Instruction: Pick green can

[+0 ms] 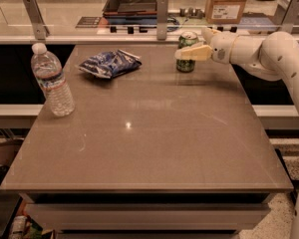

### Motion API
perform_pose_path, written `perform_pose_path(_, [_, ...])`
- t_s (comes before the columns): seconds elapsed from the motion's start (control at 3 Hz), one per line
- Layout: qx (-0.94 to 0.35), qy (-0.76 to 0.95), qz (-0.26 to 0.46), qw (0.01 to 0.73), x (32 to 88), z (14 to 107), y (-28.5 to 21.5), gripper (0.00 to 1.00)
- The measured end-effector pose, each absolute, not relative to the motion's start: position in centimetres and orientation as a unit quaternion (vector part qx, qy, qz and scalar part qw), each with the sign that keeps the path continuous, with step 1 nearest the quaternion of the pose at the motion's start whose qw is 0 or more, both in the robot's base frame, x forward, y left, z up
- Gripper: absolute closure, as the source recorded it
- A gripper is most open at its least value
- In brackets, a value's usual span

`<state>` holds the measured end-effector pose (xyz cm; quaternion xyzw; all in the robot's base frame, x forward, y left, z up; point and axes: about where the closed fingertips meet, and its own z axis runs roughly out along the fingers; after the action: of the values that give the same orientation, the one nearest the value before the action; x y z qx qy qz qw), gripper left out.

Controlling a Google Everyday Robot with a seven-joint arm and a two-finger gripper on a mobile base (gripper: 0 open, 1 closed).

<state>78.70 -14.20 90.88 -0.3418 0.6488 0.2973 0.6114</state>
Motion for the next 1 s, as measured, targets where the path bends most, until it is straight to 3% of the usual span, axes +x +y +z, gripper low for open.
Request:
perform_pose_path(0.33, [-0.343,0.648,0.299,0.611,78.73,90.84,-13.84,0.18])
perform_pose_path(1.0, [-0.346,0.647,0.303,0.609,78.8,90.74,-13.12,0.64])
